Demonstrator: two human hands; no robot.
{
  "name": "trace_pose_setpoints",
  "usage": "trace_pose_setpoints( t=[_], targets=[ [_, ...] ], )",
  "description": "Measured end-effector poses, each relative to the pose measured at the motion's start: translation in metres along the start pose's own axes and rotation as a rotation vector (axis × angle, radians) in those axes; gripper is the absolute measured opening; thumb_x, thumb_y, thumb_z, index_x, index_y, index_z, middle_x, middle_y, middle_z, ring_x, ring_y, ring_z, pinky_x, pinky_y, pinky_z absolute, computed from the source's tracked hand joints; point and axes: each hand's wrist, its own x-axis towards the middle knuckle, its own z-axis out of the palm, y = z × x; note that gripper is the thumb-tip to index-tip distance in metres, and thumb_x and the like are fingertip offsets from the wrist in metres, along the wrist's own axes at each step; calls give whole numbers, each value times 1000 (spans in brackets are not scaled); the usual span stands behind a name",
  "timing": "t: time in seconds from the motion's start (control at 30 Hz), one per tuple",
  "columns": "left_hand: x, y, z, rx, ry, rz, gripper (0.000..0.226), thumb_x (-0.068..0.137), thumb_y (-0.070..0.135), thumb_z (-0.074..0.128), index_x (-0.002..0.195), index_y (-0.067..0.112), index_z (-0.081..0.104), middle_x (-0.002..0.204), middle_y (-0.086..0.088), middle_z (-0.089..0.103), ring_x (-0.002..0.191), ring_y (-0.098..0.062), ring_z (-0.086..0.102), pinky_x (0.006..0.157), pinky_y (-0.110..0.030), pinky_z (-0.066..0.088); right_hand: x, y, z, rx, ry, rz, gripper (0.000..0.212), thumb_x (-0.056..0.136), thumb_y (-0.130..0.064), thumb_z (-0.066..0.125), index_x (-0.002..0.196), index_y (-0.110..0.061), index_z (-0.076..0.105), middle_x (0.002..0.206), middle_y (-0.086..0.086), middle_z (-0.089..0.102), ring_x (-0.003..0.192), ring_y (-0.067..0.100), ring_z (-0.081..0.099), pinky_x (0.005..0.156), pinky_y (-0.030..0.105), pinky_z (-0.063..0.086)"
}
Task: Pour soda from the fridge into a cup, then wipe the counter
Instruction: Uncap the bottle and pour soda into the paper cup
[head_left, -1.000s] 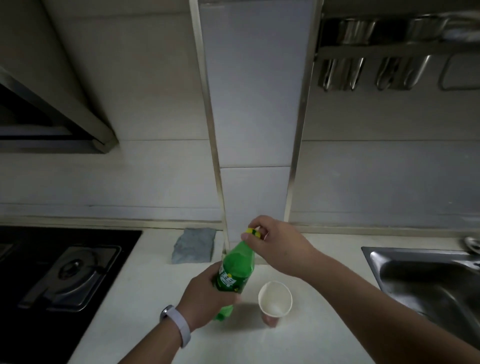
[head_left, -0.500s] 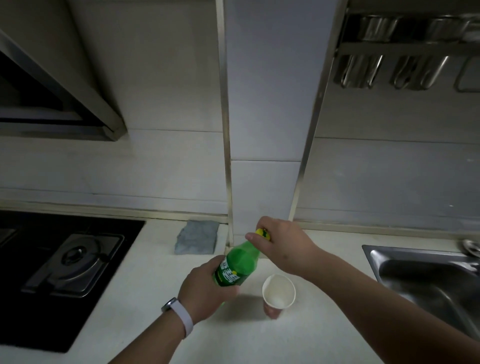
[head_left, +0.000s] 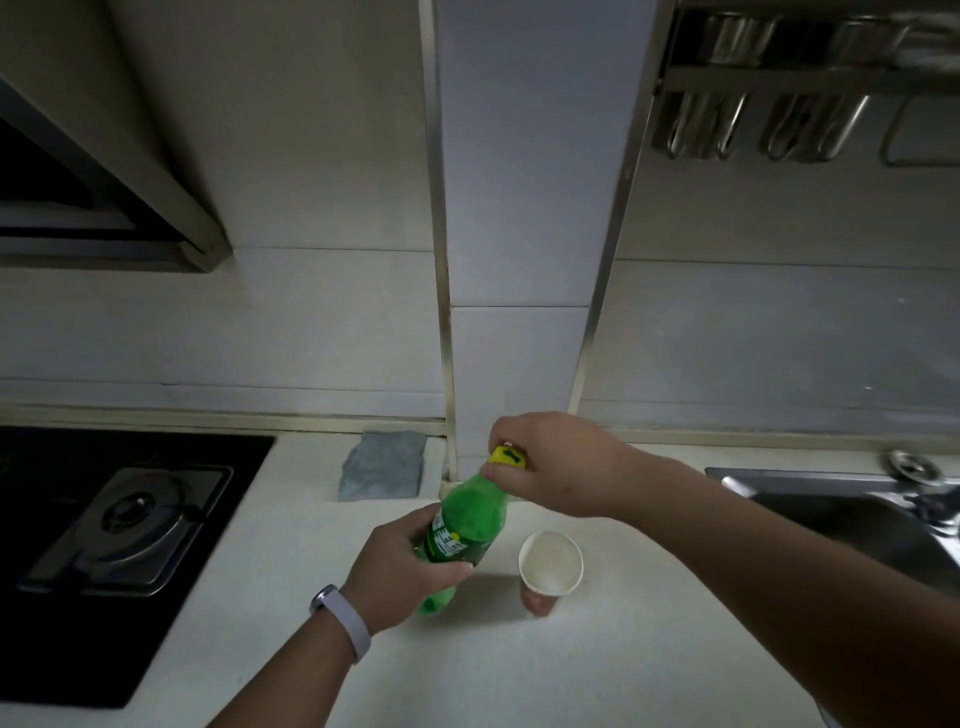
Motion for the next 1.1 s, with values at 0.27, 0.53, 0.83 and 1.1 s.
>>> trace_pose_setpoints(
  t=[0.27,0.53,0.83,1.1],
  targets=[
    [1,-2,-5,-24,-38,-45,53,55,40,88,104,50,70,99,17,76,92,-5,72,79,-24,57,0,0,11,78,-37,-79,21,99,-43,49,106,-23,53,97,-5,56,86,15,52,70,27,38],
    [5,3,-2,-11,-68,-63,51,55,41,87,103,49,70,97,17,76,88,-3,72,81,-28,59,4,9,10,75,34,147,31,94,-59,48,96,-28,50,75,-5,57,65,11,54,52,27,36],
    [6,-4,0,-7,-95,-77,58,52,43,87,108,39,72,98,18,76,90,-2,71,83,-28,58,-8,13,7,127,-101,-45,11,98,-33,52,99,-39,42,92,-14,48,81,0,48,65,17,32],
    [7,-3,1,-6,-101,-37,51,55,45,85,100,59,66,98,23,74,90,1,69,78,-21,56,-5,8,14,79,14,150,25,96,-53,49,97,-28,46,72,-10,51,66,9,52,53,26,33]
  ],
)
